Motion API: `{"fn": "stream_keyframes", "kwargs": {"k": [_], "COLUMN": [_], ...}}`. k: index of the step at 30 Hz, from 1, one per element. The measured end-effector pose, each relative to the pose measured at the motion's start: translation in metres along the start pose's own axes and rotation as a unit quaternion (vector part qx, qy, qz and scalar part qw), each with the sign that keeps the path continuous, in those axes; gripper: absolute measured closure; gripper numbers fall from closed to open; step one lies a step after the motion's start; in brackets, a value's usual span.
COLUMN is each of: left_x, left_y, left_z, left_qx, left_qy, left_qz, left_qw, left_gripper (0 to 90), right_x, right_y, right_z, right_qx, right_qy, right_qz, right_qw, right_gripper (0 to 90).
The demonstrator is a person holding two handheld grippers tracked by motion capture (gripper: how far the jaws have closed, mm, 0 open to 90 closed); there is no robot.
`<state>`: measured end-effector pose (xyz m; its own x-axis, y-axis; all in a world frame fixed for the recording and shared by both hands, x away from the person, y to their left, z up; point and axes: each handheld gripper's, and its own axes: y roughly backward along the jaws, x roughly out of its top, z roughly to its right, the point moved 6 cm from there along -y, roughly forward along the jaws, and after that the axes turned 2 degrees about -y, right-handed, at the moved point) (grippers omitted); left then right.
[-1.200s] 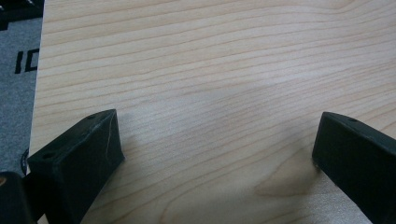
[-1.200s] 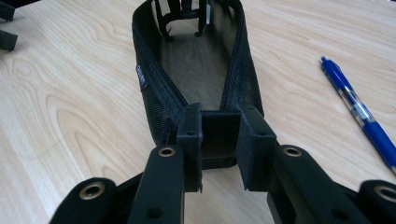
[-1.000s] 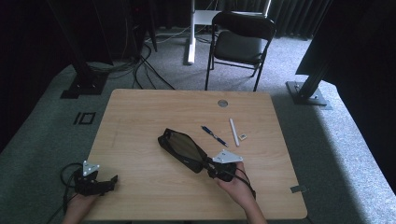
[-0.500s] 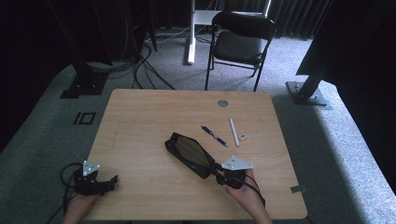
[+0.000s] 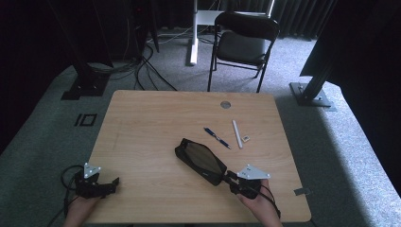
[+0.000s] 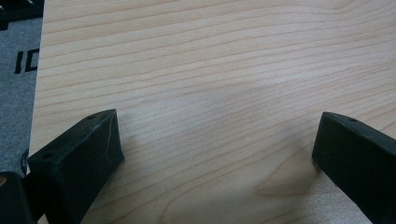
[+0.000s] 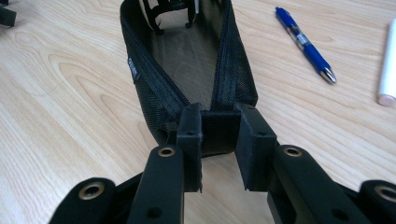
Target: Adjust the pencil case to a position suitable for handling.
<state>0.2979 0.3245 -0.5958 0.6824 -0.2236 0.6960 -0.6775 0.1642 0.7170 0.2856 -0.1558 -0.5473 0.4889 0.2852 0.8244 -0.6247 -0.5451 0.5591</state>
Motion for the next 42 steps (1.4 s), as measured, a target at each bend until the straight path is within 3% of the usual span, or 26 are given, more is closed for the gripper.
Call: {"fn": "stream_keyframes", "kwargs": {"k": [23, 26, 27, 42], "left_x": [0.0, 0.0, 0.0, 0.0], "left_y": [0.0, 0.0, 0.0, 0.0], "left_z": [0.0, 0.0, 0.0, 0.0], "left_qx": [0.0, 0.0, 0.0, 0.0], "left_qy": [0.0, 0.0, 0.0, 0.0], "left_qz": [0.0, 0.0, 0.0, 0.0], "left_qw": [1.0, 1.0, 1.0, 1.0], "left_gripper": [1.7, 1.7, 1.7, 1.7], "right_x": [-0.024, -0.023, -0.021, -0.011], "right_y": [0.036, 0.038, 0.038, 0.044], "right_z": [0.022, 0.023, 0.024, 0.024], "right_qx": [-0.028, -0.03, -0.023, -0.021], "right_qy": [-0.021, -0.027, -0.035, -0.031], "right_qz": [0.004, 0.007, 0.011, 0.031], "right_qw": [0.9994, 0.9992, 0.9991, 0.9988], "right_gripper": [73.0, 68.9, 62.4, 52.6]}}
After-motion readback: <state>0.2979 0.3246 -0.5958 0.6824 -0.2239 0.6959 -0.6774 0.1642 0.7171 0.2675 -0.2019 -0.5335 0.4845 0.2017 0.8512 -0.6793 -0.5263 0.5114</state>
